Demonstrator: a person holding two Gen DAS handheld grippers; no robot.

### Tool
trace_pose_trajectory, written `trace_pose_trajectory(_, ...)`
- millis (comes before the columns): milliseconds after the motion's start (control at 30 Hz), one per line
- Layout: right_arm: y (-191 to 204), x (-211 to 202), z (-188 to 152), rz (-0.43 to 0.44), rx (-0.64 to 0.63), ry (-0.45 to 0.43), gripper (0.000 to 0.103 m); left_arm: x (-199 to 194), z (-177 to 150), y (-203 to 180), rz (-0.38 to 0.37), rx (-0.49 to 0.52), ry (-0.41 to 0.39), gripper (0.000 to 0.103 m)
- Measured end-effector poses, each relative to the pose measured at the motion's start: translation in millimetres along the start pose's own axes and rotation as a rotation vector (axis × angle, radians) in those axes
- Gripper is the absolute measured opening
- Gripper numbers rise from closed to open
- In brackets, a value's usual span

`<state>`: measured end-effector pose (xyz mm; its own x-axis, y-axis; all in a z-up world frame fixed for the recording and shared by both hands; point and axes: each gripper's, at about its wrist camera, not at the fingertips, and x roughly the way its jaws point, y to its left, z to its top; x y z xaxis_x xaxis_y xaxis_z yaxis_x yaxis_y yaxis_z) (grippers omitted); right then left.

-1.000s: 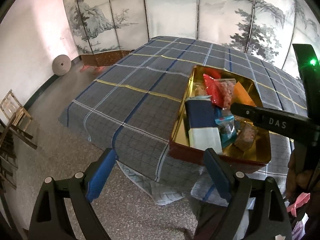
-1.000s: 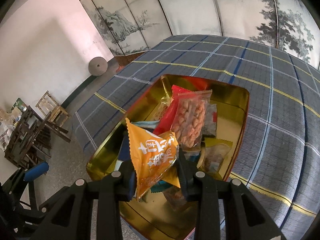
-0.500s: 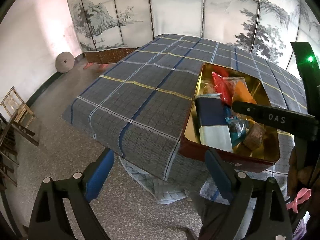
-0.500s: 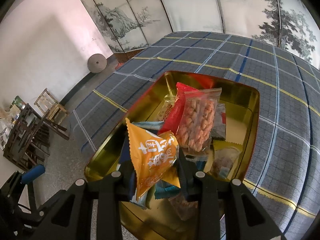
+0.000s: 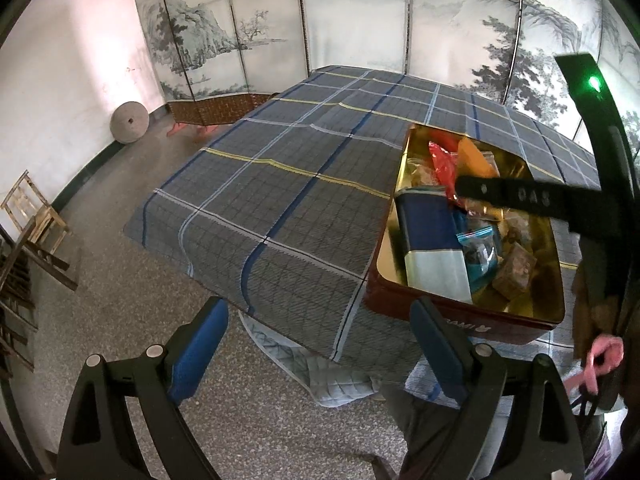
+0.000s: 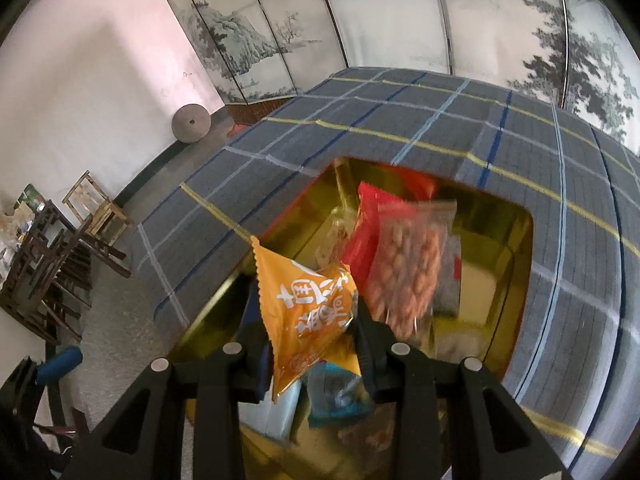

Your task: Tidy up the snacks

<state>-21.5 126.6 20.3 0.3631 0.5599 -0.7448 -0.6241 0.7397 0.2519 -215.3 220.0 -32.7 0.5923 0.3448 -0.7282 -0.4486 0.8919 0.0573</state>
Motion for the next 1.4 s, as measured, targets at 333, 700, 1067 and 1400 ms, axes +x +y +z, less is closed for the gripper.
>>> trace_pose_trajectory(333,6,22,34,-0.067,-0.063,-0.011,0.038,5,-1,3,0.001,0.001,0.007,0.091)
trace_pose_trajectory(700,8,23,35,-0.078,-0.042,-0.018,0.057,4,-1,4,0.006,-0.005,0.008,0.091)
trace_pose_trajectory(1067,11,7,21,-0.035,-0.039,-0.017,0.057,-4,4,-3,0.017,0.006,-0.002,0.091)
trace_pose_trajectory(1400,11,-56,-19,-0.006,-0.048,-0.123,0.057,-14,6,-6,0.019,0.001,-0.055,0.091)
